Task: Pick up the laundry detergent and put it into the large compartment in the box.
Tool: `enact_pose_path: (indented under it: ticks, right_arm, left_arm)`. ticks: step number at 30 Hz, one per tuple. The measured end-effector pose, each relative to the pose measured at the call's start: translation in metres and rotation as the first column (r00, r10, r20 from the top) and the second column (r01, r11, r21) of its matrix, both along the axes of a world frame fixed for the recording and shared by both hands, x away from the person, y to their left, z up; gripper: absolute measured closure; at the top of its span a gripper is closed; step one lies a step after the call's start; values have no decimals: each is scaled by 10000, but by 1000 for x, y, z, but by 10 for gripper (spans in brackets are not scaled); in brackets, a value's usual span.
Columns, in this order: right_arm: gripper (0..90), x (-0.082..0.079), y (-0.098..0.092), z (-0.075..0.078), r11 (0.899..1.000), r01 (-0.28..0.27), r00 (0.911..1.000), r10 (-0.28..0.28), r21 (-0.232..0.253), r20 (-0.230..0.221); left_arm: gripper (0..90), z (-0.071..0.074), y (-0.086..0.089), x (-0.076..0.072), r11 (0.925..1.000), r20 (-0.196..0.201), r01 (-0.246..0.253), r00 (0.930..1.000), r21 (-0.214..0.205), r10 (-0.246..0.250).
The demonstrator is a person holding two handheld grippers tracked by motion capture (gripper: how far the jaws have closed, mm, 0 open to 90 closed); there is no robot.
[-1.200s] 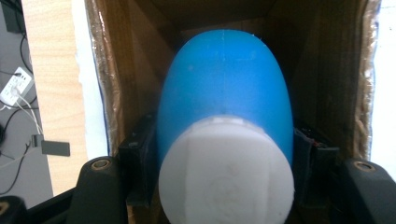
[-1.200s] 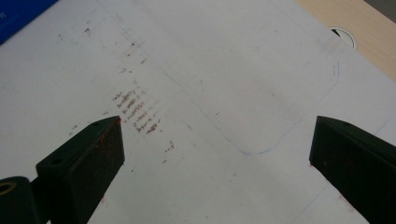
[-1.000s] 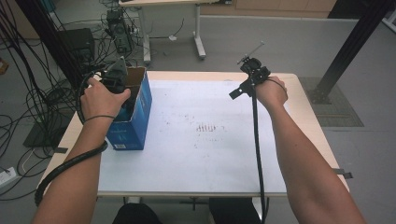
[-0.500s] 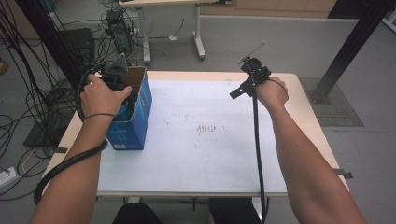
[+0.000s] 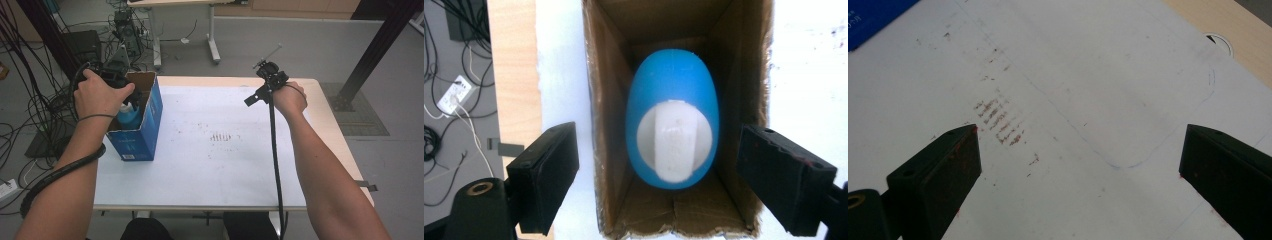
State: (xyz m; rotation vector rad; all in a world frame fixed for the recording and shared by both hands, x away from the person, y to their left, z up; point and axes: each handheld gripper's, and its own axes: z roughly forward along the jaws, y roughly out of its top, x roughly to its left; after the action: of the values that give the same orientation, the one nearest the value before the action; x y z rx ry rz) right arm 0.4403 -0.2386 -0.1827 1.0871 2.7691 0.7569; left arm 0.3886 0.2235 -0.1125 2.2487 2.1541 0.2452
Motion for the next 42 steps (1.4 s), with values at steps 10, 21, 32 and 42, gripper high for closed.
enact_pose_path:
  ticks: [10,21,32,42]
  right_arm:
    - [32,-1,0,0,10000,24,10000,-24,23,-24]
    - [32,-1,-1,0,10000,41,10000,-41,34,-39]
    - [32,-1,3,-2,10000,-48,10000,49,79,-40]
    - [32,-3,5,0,10000,-69,10000,69,31,14]
  left_arm:
    - [101,24,-7,-3,9996,-41,267,9996,-134,-268]
    - [60,41,-24,-7,9958,-281,851,9959,-344,-861]
    - [50,46,-62,-13,9795,-616,1915,9788,-618,-1953]
    - [48,46,-103,-20,9543,-772,2883,9526,-788,-2941]
